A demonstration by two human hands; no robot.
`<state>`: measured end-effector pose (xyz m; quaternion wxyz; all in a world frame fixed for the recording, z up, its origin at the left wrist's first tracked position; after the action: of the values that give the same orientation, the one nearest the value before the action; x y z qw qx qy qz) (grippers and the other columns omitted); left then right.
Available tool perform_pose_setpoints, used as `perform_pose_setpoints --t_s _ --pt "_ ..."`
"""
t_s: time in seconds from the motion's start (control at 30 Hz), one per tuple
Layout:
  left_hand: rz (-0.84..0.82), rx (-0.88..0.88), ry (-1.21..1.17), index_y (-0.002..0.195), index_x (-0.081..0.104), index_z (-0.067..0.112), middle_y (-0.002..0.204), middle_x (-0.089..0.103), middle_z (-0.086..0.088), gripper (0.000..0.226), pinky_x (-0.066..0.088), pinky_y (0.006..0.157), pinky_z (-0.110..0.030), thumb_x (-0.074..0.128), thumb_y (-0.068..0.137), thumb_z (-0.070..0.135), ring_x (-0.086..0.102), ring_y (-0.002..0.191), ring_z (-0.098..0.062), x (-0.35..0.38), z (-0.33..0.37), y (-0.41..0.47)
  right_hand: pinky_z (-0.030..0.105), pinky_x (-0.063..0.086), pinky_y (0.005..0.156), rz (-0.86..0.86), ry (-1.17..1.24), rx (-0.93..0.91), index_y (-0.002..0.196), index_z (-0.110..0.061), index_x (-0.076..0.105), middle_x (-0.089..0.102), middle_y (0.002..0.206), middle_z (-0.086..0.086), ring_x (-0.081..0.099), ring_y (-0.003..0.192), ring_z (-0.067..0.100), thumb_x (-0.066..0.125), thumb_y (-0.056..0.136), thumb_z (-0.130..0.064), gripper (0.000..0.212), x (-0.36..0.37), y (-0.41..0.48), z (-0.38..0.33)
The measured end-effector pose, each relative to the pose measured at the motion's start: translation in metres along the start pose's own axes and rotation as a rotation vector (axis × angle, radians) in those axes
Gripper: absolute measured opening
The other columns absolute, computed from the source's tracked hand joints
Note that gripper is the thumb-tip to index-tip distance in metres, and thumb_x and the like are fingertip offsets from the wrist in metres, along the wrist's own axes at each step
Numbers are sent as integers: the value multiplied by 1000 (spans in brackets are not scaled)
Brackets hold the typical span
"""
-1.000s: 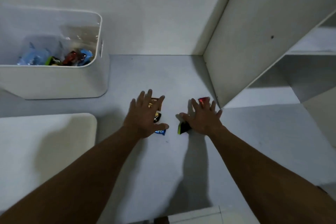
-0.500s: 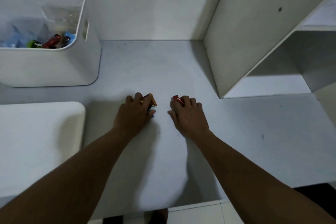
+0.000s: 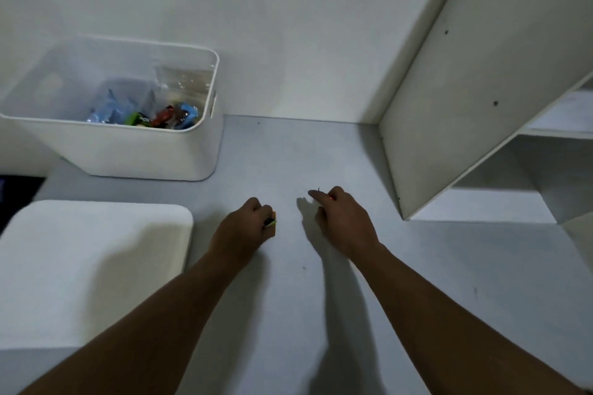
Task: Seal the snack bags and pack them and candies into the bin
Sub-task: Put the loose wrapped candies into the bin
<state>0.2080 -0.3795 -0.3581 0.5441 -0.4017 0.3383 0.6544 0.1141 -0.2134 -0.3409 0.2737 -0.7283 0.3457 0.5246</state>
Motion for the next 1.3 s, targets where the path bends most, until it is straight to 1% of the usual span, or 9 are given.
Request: perform_pose_setpoints --t_s 0.3,0.4,0.5,0.63,0.9,1.07,1.13,1.2,1.3 --pt "248 83 -53 99 68 13 93 57 -4 20 35 64 -24 72 85 28 59 79 -21 -161 -1 -3 36 52 72 227 158 -138 150 -31 33 57 110 -1 58 90 20 51 96 -24 57 -90 60 -126" --pt "358 49 -50 95 69 13 95 60 -5 20 44 68 -30 75 82 27 57 84 -21 -226 -30 -4 39 53 75 301 209 -174 141 -23 43 59 110 2 60 95 24 52 94 -24 47 -117 83 -177" --pt "451 6 -67 91 70 13 87 58 -3 15 33 65 -25 73 83 25 50 75 -14 -280 -62 -5 39 52 75 302 210 -180 128 -19 50 59 107 6 60 93 28 54 93 -25 36 -129 106 -224" --pt "505 -5 -75 88 68 15 80 52 2 10 33 64 -27 71 84 24 50 73 -16 -324 -101 8 37 50 73 284 155 -163 126 -17 51 58 107 10 60 93 31 53 93 -23 34 -130 139 -269" --pt "487 35 -134 85 68 16 80 56 -1 5 30 63 -22 70 86 20 50 75 -14 -335 -157 45 38 52 82 243 80 -126 134 -25 51 61 125 4 62 108 28 49 96 -39 41 -90 187 -298" --pt "428 43 -176 85 68 15 77 51 2 5 28 60 -18 68 87 19 48 74 -14 -314 -167 61 43 46 97 277 38 -54 119 -8 62 61 121 15 50 118 34 36 99 -41 47 -79 187 -271" --pt "401 34 -183 88 69 12 79 52 0 10 32 65 -23 66 89 21 51 76 -17 -304 -166 69 45 41 103 120 51 -23 121 -7 58 54 127 16 43 127 34 26 104 -38 47 -69 185 -261" --pt "356 25 -194 90 70 12 80 53 -1 13 36 69 -27 65 89 24 55 79 -20 -291 -163 77 43 30 114 -22 130 37 142 -7 43 38 152 15 29 144 30 23 108 -37 50 -61 178 -255" --pt "245 -22 -145 92 70 16 88 61 -4 21 44 71 -30 65 89 36 61 84 -23 -270 -161 90 41 24 119 -59 214 98 155 -9 24 14 165 9 20 150 24 18 106 -49 63 -57 176 -252"
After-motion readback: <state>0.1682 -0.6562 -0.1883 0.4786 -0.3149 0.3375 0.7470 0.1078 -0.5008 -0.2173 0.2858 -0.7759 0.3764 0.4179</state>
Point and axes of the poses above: each hand's wrist, its own y-axis towards the middle knuckle, its own x-axis out of the palm, z = x × y, the point moved 6 cm from there along y, towards the middle knuckle
